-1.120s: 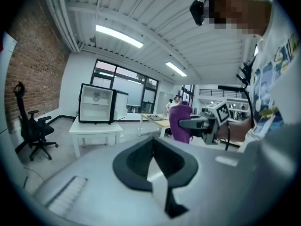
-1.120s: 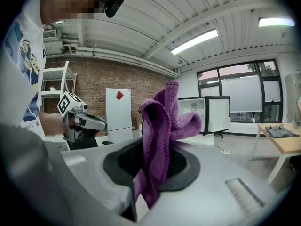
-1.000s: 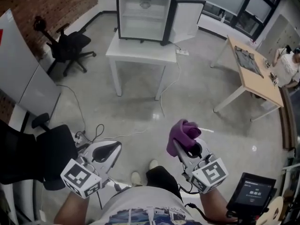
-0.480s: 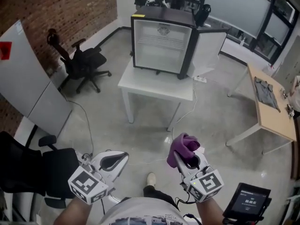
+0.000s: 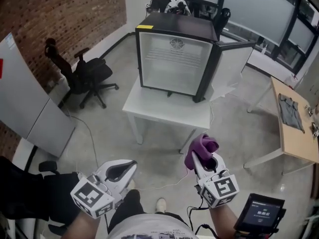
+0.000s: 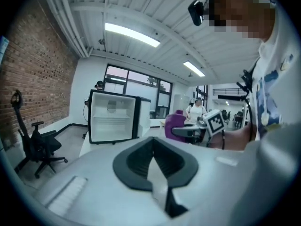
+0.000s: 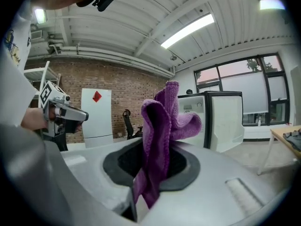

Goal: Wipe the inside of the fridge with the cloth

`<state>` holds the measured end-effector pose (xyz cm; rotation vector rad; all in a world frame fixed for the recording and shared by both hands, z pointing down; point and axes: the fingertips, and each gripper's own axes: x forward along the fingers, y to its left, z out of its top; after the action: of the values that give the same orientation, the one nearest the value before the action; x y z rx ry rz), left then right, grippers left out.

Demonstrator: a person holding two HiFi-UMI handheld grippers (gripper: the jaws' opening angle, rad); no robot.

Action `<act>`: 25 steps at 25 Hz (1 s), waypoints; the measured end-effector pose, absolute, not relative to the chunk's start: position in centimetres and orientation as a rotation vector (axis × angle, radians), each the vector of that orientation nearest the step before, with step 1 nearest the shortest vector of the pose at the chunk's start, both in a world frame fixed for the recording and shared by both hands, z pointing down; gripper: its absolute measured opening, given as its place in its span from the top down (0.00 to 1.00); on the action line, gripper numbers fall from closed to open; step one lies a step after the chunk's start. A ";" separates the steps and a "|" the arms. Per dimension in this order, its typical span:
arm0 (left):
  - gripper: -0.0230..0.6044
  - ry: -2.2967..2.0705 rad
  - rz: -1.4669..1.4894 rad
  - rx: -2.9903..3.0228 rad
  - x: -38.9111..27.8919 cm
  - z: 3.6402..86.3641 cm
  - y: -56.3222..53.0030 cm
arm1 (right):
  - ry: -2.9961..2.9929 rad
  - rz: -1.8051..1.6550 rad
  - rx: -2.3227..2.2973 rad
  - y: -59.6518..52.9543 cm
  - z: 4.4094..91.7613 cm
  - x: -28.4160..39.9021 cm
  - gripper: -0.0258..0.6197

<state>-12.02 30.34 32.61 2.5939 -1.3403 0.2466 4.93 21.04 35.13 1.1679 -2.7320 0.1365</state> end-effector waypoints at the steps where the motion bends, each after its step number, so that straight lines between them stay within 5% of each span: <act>1: 0.95 -1.335 0.237 2.594 -12.7 32.7 29.3 | -2.723 0.127 1.197 19.7 35.0 4.7 0.84; 25: 0.95 -0.947 0.238 2.782 -24.3 31.4 7.7 | -2.203 -0.004 2.025 -10.4 31.4 1.6 0.84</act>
<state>-24.34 7.66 31.44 2.7821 -0.9470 0.2376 1.60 -10.42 31.44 2.0249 -2.2027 -0.0040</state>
